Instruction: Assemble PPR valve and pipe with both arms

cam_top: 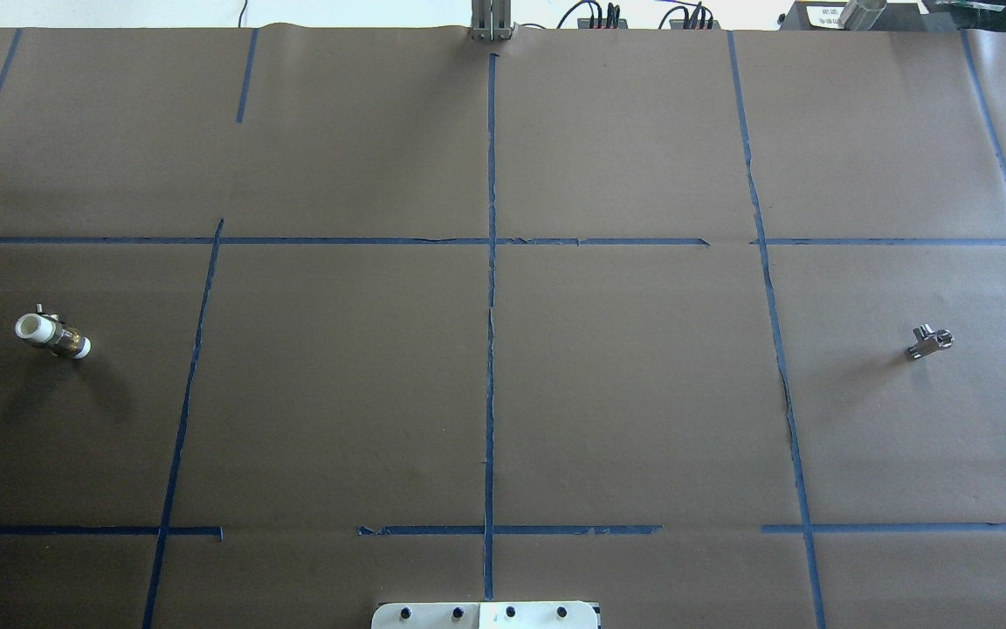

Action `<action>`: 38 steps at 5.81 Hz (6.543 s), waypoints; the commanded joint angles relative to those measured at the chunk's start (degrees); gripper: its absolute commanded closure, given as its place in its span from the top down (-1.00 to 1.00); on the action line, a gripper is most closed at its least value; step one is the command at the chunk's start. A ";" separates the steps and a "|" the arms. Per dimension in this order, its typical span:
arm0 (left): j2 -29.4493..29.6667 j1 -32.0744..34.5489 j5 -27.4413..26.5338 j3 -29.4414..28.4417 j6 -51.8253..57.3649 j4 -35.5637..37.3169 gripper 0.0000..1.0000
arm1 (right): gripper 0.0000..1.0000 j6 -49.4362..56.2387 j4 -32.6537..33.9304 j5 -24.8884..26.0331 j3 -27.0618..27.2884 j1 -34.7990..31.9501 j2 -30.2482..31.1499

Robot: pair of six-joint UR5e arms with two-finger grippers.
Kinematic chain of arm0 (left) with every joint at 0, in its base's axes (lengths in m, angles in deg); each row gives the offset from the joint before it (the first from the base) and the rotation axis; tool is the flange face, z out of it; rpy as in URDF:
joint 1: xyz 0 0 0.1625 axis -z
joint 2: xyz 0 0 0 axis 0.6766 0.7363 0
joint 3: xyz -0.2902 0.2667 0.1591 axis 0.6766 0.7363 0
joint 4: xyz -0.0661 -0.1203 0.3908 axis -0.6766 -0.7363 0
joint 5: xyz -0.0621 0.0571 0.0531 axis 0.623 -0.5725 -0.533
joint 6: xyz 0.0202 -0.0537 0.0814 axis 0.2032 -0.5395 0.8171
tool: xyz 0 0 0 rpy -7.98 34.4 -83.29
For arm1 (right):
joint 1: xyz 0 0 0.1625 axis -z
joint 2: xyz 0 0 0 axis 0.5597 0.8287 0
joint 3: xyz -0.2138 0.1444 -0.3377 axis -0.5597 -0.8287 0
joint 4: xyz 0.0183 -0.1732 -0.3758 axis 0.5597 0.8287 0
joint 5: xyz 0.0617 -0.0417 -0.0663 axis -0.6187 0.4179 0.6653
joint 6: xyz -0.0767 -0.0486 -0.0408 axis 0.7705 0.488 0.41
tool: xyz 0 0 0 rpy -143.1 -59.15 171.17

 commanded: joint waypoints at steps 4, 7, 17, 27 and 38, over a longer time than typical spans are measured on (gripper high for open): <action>3.40 -1.67 -0.44 0.70 0.35 -3.83 1.00 | 1.00 -0.09 -0.09 0.01 0.08 0.00 0.00; 2.84 -3.24 1.65 1.05 0.53 -15.57 1.00 | 1.00 -0.09 -0.09 0.01 0.08 0.00 0.00; 6.23 -36.12 -9.49 2.83 -48.60 -26.54 0.99 | 1.00 -0.09 -0.09 0.01 0.08 0.00 0.09; 6.33 -36.12 -9.49 2.54 -48.69 -26.19 -1.00 | 1.00 -0.09 -0.09 -0.08 0.08 0.00 0.09; 57.34 -55.96 -17.73 -11.38 -93.67 -1.41 -1.00 | 1.00 -0.26 0.00 -0.08 0.08 0.09 -0.17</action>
